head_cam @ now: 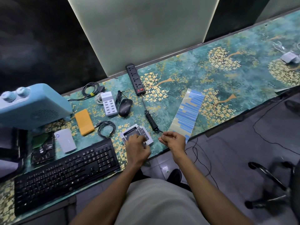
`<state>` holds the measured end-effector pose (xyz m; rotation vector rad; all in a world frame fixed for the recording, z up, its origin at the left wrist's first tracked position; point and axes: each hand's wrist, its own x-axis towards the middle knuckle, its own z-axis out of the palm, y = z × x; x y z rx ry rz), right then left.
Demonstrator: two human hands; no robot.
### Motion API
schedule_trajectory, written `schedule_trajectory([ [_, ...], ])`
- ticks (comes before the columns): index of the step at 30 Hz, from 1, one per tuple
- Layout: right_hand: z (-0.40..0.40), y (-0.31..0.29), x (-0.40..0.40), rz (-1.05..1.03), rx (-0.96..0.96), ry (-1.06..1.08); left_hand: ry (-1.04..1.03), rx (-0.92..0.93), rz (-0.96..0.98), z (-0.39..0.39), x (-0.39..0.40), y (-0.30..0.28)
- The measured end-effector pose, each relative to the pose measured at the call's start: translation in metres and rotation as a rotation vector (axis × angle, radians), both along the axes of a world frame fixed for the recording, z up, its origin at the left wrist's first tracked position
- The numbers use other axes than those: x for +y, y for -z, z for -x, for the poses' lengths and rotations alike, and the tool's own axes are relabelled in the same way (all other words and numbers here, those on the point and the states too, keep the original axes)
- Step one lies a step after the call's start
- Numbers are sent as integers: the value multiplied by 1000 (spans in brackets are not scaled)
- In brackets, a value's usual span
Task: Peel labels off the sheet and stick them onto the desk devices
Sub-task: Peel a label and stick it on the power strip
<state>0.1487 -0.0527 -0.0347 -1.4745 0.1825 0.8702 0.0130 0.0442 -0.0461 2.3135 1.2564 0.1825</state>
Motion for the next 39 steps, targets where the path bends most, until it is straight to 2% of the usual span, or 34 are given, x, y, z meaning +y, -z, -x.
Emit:
schedule_trajectory([
  [4,-5,2,-7,3,-35,15,22,-166,69,-29,-2,-15],
  [8,-18,-3,-25,58,-133,79,66,-248,205,-65,-15,-22],
  [13,-39,4,-69,375,-319,272,13,-196,358,-99,-30,-17],
  [16,-45,5,-92,536,-312,307,46,-130,387,-110,-34,-5],
  [20,-43,3,-99,583,-296,279,37,-188,452,-117,-33,-17],
  [24,-44,-2,-84,503,-382,208,17,-234,445,-120,-26,-23],
  [29,-43,-6,-64,450,-464,85,20,-282,560,-119,-11,-22],
  [32,-42,-4,-60,529,-442,16,-21,-292,647,-114,-4,-25],
  [39,-33,-3,-61,754,-369,-74,-86,-306,702,-107,6,-18],
])
